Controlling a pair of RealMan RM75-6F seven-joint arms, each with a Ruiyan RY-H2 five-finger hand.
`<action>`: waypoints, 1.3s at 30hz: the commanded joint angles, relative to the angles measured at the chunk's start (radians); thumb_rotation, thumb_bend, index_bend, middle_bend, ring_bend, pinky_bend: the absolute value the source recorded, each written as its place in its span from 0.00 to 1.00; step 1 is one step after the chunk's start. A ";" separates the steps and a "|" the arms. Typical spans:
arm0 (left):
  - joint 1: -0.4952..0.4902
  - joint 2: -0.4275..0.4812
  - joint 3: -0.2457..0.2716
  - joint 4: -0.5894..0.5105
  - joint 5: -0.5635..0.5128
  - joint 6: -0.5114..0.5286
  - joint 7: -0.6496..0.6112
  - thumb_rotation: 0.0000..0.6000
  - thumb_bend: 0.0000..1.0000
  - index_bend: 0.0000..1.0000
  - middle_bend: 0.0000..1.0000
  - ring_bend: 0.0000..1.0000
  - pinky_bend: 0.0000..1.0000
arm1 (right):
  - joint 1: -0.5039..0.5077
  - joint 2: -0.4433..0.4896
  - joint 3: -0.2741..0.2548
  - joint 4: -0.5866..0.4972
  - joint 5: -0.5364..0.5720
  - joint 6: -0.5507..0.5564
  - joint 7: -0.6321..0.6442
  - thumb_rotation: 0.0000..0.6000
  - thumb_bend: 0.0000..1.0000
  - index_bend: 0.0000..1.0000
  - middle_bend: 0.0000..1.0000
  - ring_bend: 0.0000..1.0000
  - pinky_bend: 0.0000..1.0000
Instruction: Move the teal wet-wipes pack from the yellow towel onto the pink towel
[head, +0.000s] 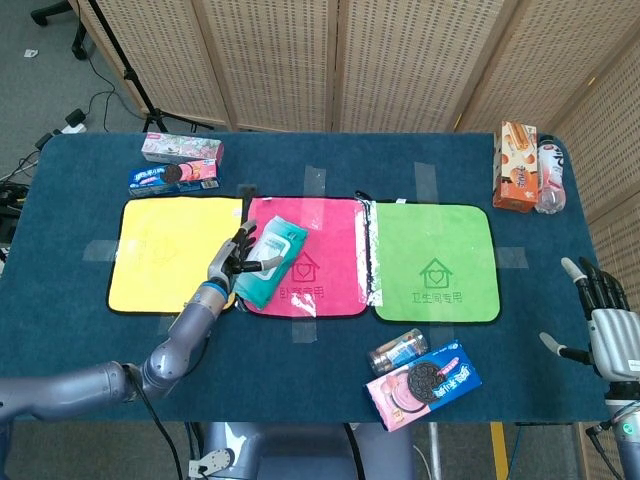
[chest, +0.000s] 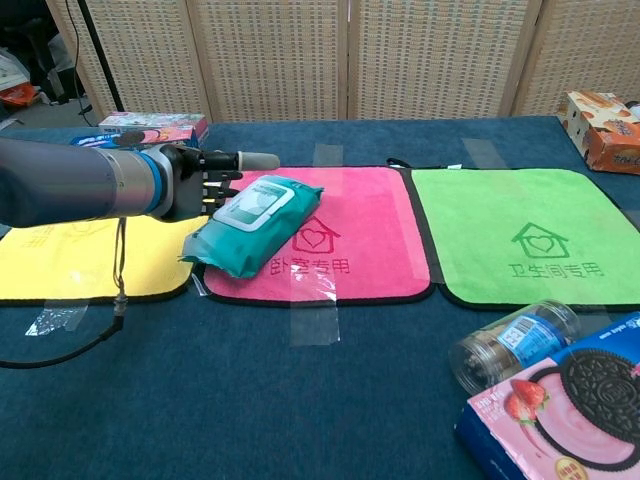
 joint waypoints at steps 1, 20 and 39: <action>-0.019 -0.030 -0.019 0.017 -0.014 0.005 0.023 1.00 0.16 0.00 0.00 0.00 0.00 | 0.001 0.000 0.001 0.001 0.003 -0.003 0.002 1.00 0.00 0.00 0.00 0.00 0.05; 0.070 0.048 -0.015 -0.096 0.198 0.111 0.159 1.00 0.13 0.00 0.00 0.00 0.00 | -0.004 0.011 0.001 0.002 0.001 0.003 0.033 1.00 0.00 0.00 0.00 0.00 0.05; 0.494 0.560 0.354 -0.289 0.893 0.565 0.363 1.00 0.06 0.00 0.00 0.00 0.00 | -0.002 -0.022 -0.017 -0.008 -0.042 0.028 -0.078 1.00 0.00 0.00 0.00 0.00 0.05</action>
